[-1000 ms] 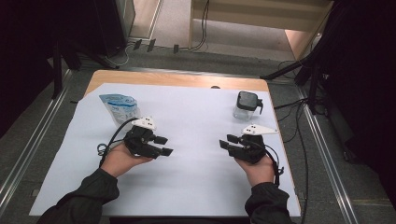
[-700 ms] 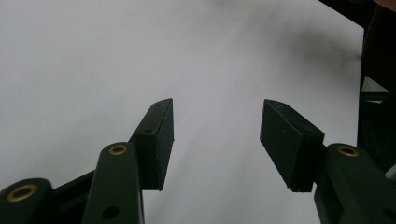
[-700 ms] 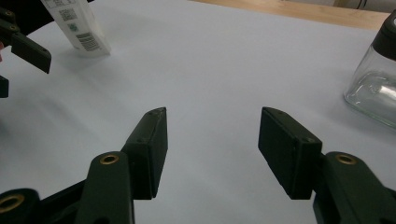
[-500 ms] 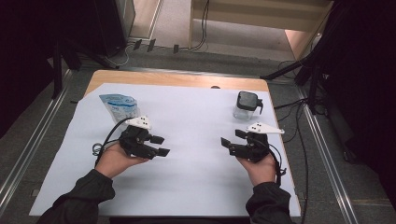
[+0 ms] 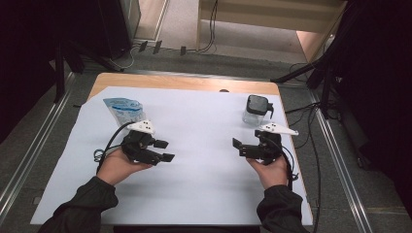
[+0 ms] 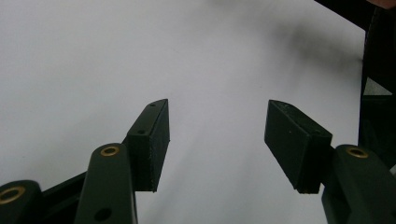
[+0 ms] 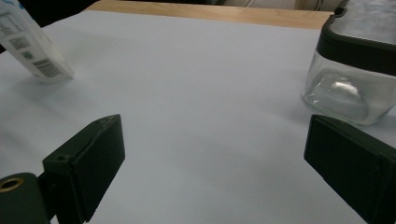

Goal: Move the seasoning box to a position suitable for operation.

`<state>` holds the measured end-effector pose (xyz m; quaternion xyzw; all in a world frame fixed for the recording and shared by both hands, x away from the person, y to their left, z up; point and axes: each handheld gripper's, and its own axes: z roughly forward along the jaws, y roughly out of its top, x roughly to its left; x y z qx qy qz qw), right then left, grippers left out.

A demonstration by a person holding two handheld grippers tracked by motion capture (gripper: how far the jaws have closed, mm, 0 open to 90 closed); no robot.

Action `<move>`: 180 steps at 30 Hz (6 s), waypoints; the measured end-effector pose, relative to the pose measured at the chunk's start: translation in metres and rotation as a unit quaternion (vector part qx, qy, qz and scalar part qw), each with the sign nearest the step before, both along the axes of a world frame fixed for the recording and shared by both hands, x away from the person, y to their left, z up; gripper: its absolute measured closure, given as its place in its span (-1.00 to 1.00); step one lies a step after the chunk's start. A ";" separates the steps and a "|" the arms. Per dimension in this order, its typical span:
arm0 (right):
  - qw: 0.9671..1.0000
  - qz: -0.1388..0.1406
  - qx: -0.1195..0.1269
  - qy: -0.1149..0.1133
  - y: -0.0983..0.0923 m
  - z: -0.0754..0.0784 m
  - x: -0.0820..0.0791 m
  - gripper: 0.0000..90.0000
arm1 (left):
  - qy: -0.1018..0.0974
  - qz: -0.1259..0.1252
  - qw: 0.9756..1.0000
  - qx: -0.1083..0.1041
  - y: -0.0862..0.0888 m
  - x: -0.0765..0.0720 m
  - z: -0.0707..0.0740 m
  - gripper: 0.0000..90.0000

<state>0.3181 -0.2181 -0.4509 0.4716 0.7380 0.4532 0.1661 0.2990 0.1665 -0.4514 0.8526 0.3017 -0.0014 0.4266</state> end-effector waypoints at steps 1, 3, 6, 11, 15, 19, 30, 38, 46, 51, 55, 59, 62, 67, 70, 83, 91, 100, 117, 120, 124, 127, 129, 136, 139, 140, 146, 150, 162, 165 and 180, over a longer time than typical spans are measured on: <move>1.000 -0.005 -0.003 0.000 -0.001 -0.001 0.002 -0.88 | 0.001 0.001 1.000 0.000 0.000 0.000 0.000 -0.08; 1.000 -0.012 -0.007 0.000 -0.004 -0.001 0.006 -0.88 | 0.001 0.001 1.000 0.001 0.001 -0.001 0.000 -0.08; 1.000 -0.023 -0.008 0.000 -0.007 -0.003 0.012 -0.88 | 0.001 0.002 1.000 0.002 0.001 -0.001 0.000 -0.08; 0.999 -0.048 -0.009 0.008 -0.011 -0.001 0.019 -0.86 | 0.001 0.006 1.000 0.003 0.004 -0.003 0.000 -0.08; 0.998 -0.061 -0.020 0.006 -0.011 -0.002 0.030 -0.86 | 0.003 0.009 1.000 0.003 0.005 -0.004 0.000 -0.09; 0.997 -0.069 -0.026 0.007 -0.012 -0.004 0.038 -0.86 | 0.001 0.011 1.000 0.003 0.006 -0.006 0.000 -0.09; 0.993 -0.110 -0.022 0.020 -0.015 -0.007 0.073 -0.84 | 0.001 0.026 1.000 0.003 0.014 -0.012 -0.002 -0.12; 0.987 -0.154 -0.039 0.031 -0.017 -0.021 0.099 -0.84 | 0.003 0.034 0.999 -0.004 0.020 -0.016 -0.002 -0.13; 0.982 -0.184 -0.039 0.027 -0.012 -0.027 0.116 -0.92 | 0.008 0.038 0.999 0.002 0.022 -0.021 -0.005 -0.14; 0.977 -0.206 -0.051 0.016 -0.007 -0.030 0.123 -0.94 | 0.011 0.036 0.999 -0.020 0.024 -0.025 -0.003 -0.13; 0.975 -0.217 -0.045 0.016 -0.009 -0.034 0.129 -0.87 | 0.012 0.041 0.999 -0.013 0.024 -0.027 -0.005 -0.14; 0.975 -0.217 -0.037 0.014 -0.015 -0.039 0.136 -0.74 | 0.012 0.044 0.999 -0.008 0.025 -0.029 -0.005 -0.14; 0.976 -0.213 -0.027 0.016 -0.016 -0.042 0.141 -0.78 | 0.012 0.045 0.999 -0.007 0.026 -0.029 -0.006 -0.14; 0.976 -0.216 -0.026 0.014 -0.016 -0.046 0.145 -0.78 | 0.015 0.046 0.999 -0.004 0.025 -0.027 -0.008 -0.14; 0.976 -0.214 -0.031 0.011 -0.016 -0.046 0.145 -0.76 | 0.014 0.047 0.999 -0.003 0.025 -0.026 -0.008 -0.14; 0.978 -0.207 -0.039 -0.002 -0.021 -0.041 0.138 -0.65 | 0.015 0.048 0.999 -0.004 0.025 -0.021 -0.010 -0.17; 0.980 -0.196 -0.037 -0.016 -0.019 -0.031 0.125 -0.65 | 0.020 0.050 0.999 -0.002 0.021 -0.012 -0.009 -0.21; 0.985 -0.165 -0.030 -0.027 -0.013 -0.017 0.103 -0.65 | 0.023 0.041 0.999 -0.010 0.013 -0.002 -0.008 -0.25; 0.994 -0.102 -0.017 -0.031 0.016 -0.006 0.061 -0.64 | 0.038 0.048 0.998 -0.016 0.010 0.015 -0.006 -0.35; 0.995 -0.089 -0.012 -0.030 0.023 -0.007 0.055 -0.65 | 0.044 0.049 0.997 -0.026 0.011 0.017 -0.006 -0.36; 0.997 -0.070 0.000 -0.024 0.034 -0.006 0.049 -0.65 | 0.037 0.051 0.998 -0.015 0.012 0.017 -0.006 -0.38; 0.998 -0.049 -0.004 -0.028 0.046 -0.006 0.043 -0.65 | 0.038 0.052 0.998 -0.013 0.013 0.017 -0.006 -0.43; 0.999 -0.044 -0.003 -0.028 0.049 -0.007 0.042 -0.65 | 0.035 0.056 0.998 -0.007 0.012 0.016 -0.005 -0.44; 1.000 0.001 0.001 -0.013 0.078 -0.014 0.035 -0.65 | 0.042 0.065 0.997 -0.012 0.017 0.014 -0.005 -0.45; 1.000 0.013 0.002 -0.010 0.086 -0.015 0.033 -0.65 | 0.043 0.068 0.997 -0.009 0.018 0.014 -0.005 -0.45; 1.000 0.026 -0.001 -0.010 0.095 -0.017 0.031 -0.65 | 0.043 0.068 0.997 -0.009 0.019 0.012 -0.006 -0.45; 0.999 0.050 -0.006 -0.002 0.113 -0.023 0.029 -0.65 | 0.036 0.075 0.996 -0.004 0.023 0.007 -0.006 -0.45; 0.998 0.064 -0.006 0.005 0.124 -0.028 0.029 -0.65 | 0.040 0.081 0.996 -0.008 0.026 0.004 -0.006 -0.45; 0.995 0.100 -0.020 0.002 0.149 -0.042 0.025 -0.65 | 0.037 0.095 0.995 -0.006 0.032 -0.004 -0.007 -0.45; 0.994 0.102 -0.033 -0.015 0.151 -0.045 0.020 -0.65 | 0.036 0.096 0.995 -0.002 0.031 -0.006 -0.008 -0.45; 0.992 0.117 -0.030 0.022 0.146 -0.047 0.013 -0.98 | 0.028 0.095 0.995 0.003 0.028 -0.005 -0.009 -0.45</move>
